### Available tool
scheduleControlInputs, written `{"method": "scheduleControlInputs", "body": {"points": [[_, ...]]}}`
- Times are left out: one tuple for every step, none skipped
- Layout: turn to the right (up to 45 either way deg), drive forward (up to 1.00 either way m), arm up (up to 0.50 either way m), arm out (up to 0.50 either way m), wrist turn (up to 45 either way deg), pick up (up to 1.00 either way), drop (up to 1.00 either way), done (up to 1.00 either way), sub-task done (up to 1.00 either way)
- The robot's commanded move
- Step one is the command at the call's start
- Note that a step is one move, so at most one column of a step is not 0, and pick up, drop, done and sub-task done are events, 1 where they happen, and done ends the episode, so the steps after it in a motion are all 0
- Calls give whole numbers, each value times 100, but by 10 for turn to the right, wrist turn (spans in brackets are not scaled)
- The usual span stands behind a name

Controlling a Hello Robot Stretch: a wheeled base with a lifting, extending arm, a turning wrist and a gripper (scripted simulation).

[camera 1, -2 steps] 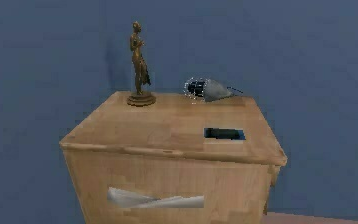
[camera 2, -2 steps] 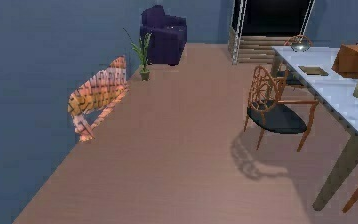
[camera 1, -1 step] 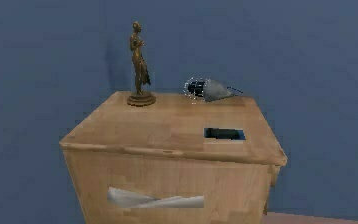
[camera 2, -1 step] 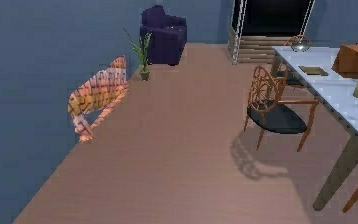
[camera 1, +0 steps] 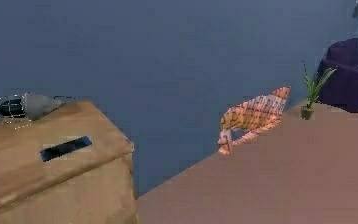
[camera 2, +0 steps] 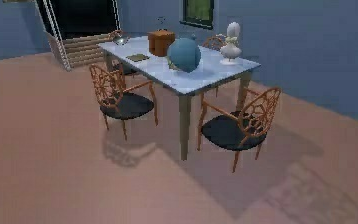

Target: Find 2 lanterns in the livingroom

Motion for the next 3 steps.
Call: {"method": "scheduleControlInputs", "body": {"points": [[450, 0, 0, 0, 0, 0, 0, 0, 0], [90, 0, 0, 0, 0, 0, 0, 0, 0], [0, 5, 0, 0, 0, 0, 0, 0, 0]]}}
